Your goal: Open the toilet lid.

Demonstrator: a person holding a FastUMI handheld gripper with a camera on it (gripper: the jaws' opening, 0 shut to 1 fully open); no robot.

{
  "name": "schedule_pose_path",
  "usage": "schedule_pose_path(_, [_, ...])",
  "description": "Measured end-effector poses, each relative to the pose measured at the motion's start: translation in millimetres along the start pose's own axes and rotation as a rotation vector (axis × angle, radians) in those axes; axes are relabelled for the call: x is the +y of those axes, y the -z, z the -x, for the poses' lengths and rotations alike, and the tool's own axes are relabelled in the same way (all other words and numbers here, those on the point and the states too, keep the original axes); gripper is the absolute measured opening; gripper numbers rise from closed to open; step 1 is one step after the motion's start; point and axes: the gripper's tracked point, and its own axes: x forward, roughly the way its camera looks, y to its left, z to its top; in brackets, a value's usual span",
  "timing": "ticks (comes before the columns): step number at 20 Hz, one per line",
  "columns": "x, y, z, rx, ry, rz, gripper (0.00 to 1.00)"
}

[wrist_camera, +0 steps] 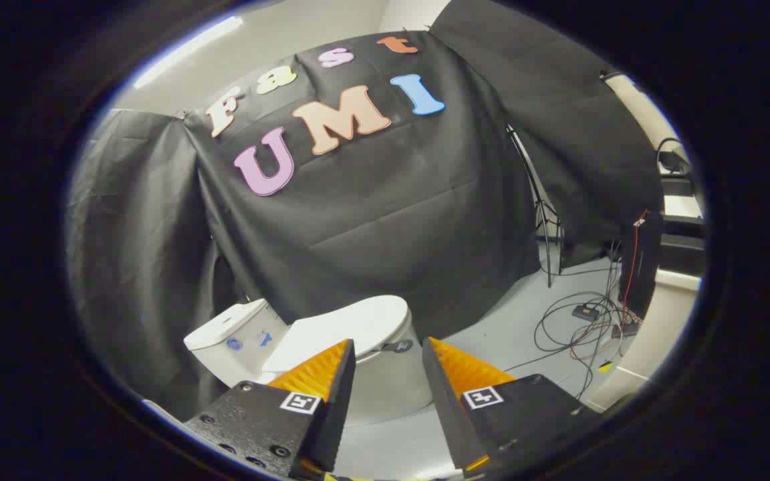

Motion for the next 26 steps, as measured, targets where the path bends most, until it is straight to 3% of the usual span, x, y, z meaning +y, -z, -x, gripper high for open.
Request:
schedule_pose_path(5, [-6.9, 10.0, -8.1, 0.059, -0.039, -0.101, 0.61])
schedule_pose_path(11, [-13.4, 11.4, -10.3, 0.070, -0.034, -0.137, 0.60])
schedule_pose_path(26, [-26.6, 47.8, -41.3, 0.263, 0.037, -0.209, 0.59])
